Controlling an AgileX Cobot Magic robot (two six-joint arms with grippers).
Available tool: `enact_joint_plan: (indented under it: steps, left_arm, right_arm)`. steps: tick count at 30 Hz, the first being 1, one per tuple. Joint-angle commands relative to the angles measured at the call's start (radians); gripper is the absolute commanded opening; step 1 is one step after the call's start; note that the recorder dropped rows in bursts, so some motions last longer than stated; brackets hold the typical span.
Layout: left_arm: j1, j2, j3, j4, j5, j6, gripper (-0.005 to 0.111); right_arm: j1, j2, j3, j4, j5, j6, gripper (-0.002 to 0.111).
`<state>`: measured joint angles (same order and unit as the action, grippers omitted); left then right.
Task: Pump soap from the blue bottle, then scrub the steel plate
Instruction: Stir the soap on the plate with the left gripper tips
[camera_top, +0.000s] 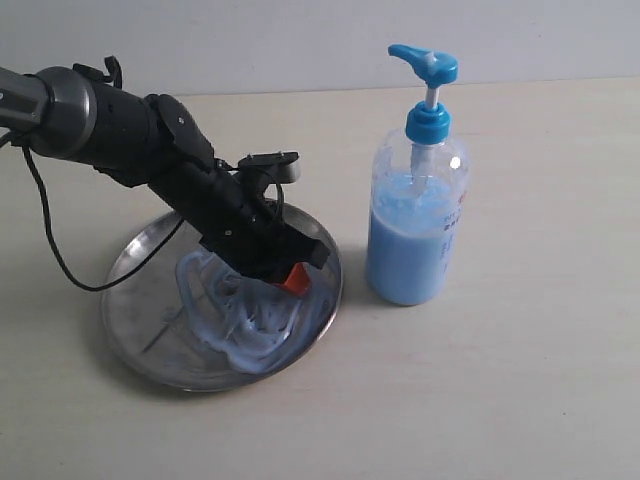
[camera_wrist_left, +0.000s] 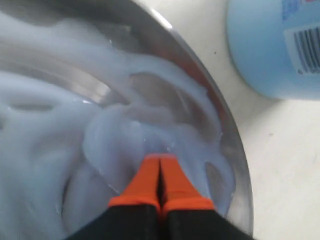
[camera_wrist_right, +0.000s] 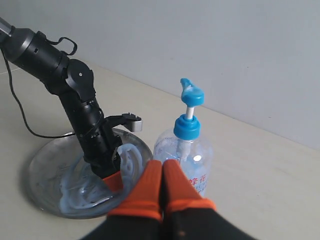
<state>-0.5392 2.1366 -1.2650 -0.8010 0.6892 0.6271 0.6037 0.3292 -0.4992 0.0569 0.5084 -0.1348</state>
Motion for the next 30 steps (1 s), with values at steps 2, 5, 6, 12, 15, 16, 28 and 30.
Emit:
enact_joint_plan:
  steps: [2, 5, 6, 12, 15, 16, 28, 30]
  left_arm:
    - [-0.001, 0.002, 0.003, -0.024, -0.073, 0.004, 0.000]
    - [-0.001, 0.002, 0.003, -0.024, -0.107, 0.004, 0.000]
    - [-0.001, 0.002, 0.003, -0.024, -0.121, 0.004, 0.000]
    - [-0.001, 0.002, 0.003, -0.029, -0.135, 0.004, 0.000]
    - [-0.010, 0.002, 0.003, -0.029, -0.118, 0.004, 0.000]
    - [-0.018, 0.002, 0.003, -0.029, -0.116, 0.004, 0.000]
    - [-0.049, 0.002, 0.003, 0.029, -0.042, 0.021, 0.000]
    - [-0.049, 0.002, 0.003, 0.068, -0.032, 0.007, 0.000]
  right_arm:
    - [0.000, -0.004, 0.005, -0.001, -0.018, 0.005, 0.000]
    - [0.000, -0.004, 0.005, 0.004, -0.018, 0.005, 0.000]
    - [0.000, -0.004, 0.005, 0.004, -0.018, 0.005, 0.000]
    - [0.000, -0.004, 0.005, 0.004, -0.018, 0.005, 0.000]
    - [0.000, -0.004, 0.005, 0.004, -0.018, 0.005, 0.000]
    - [0.000, -0.004, 0.005, 0.004, -0.018, 0.005, 0.000]
    - [0.000, -0.004, 0.005, 0.004, -0.018, 0.005, 0.000]
    - [0.000, -0.004, 0.005, 0.004, -0.018, 0.005, 0.000]
